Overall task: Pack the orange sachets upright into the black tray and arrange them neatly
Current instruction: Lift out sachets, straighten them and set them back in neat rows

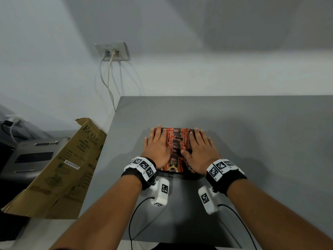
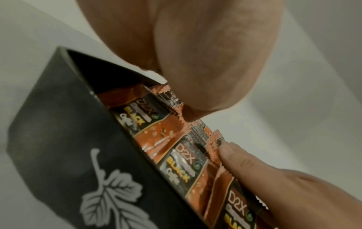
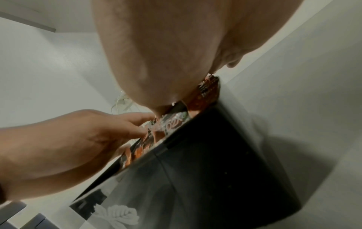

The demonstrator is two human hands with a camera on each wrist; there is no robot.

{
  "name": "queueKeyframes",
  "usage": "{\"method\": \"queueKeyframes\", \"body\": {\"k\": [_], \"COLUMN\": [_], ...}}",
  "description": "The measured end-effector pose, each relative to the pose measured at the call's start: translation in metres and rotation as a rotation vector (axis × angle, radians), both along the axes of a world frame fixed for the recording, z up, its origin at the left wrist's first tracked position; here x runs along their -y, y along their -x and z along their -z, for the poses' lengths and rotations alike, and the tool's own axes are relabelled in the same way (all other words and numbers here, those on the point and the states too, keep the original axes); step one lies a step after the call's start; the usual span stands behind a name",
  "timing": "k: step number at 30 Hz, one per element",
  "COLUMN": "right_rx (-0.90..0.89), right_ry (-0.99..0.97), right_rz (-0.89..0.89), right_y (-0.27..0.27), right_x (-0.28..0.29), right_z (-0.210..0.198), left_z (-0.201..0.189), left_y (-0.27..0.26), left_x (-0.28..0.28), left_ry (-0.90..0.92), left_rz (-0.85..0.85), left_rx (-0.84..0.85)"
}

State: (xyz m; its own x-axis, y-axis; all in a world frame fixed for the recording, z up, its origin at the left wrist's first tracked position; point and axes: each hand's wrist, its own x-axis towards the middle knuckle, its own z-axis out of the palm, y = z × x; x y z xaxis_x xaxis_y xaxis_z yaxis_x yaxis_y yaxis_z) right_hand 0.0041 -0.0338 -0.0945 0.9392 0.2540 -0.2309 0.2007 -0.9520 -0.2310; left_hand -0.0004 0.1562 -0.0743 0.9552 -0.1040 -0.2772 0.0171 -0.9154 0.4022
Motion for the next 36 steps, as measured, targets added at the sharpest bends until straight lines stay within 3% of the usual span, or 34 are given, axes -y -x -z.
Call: {"method": "queueKeyframes", "body": {"k": [7, 10, 15, 19, 25, 36], "right_rx": [0.007, 0.000, 0.045, -0.055, -0.094, -0.032], "right_ry": [0.011, -0.019, -0.304, -0.501, -0.576, -0.502], "right_rz": [-0.004, 0.009, 0.260, 0.418, 0.451, 0.510], "right_y": [-0.002, -0.001, 0.002, 0.002, 0.004, -0.007], "right_x": [0.000, 0.001, 0.020, 0.039, 0.041, 0.072], "right_z": [0.005, 0.001, -0.020, -0.016, -0.004, -0.003], "left_z": [-0.001, 0.000, -0.003, -0.002, 0.006, 0.004], "left_y": [0.000, 0.000, 0.003, 0.006, 0.008, -0.004], "left_x": [0.001, -0.002, -0.025, -0.042, -0.042, -0.009], "left_ry": [-0.039, 0.028, 0.324, 0.463, 0.503, 0.512], "left_rz": [0.040, 0.007, -0.307, -0.507, -0.519, -0.445], "left_rx": [-0.056, -0.027, 0.096, -0.021, -0.058, -0.071]}}
